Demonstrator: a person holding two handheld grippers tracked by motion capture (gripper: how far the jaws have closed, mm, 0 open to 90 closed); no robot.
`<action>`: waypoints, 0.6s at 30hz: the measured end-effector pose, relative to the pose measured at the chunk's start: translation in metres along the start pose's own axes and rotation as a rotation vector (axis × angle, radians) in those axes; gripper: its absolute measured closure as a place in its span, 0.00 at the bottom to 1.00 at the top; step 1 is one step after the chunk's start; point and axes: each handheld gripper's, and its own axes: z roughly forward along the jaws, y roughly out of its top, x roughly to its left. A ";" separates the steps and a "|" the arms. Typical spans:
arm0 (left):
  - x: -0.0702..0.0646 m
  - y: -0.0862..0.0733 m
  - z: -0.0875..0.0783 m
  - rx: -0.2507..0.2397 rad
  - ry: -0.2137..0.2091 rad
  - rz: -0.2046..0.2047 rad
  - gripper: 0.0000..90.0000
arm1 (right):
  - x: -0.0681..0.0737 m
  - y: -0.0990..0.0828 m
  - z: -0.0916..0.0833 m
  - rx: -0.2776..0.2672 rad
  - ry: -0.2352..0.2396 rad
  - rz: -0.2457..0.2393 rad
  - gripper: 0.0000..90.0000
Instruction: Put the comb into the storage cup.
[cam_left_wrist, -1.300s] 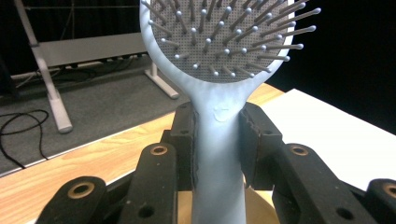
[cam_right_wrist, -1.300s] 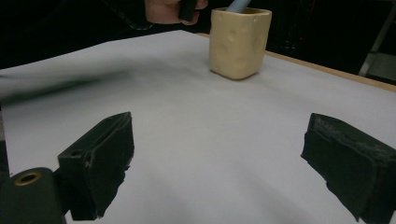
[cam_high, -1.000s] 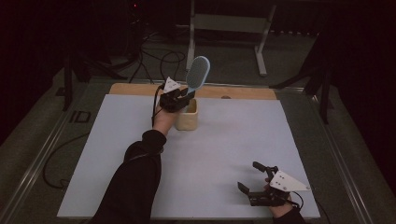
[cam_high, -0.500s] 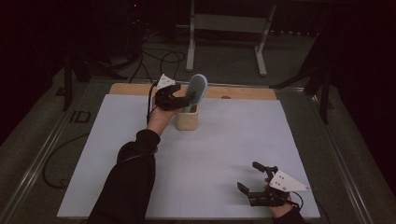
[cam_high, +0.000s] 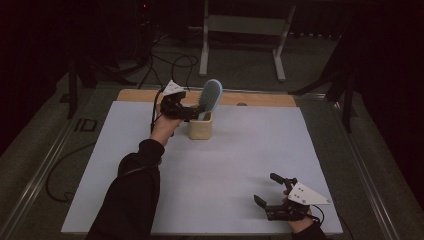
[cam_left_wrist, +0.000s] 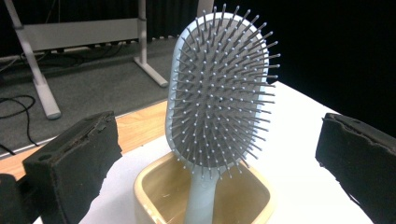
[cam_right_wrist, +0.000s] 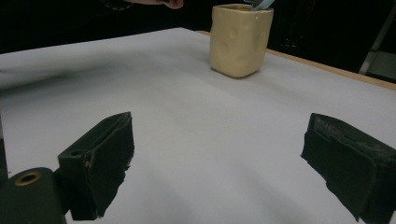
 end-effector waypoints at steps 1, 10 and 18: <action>0.000 0.000 -0.001 0.005 0.000 -0.002 0.00 | 0.000 0.000 0.000 0.000 0.000 0.000 0.10; -0.002 -0.001 -0.007 0.082 -0.015 0.038 0.00 | 0.000 0.000 0.001 0.004 0.001 -0.003 0.10; -0.004 0.001 -0.017 0.109 -0.053 0.070 0.00 | 0.000 0.000 0.001 0.008 -0.003 -0.001 0.10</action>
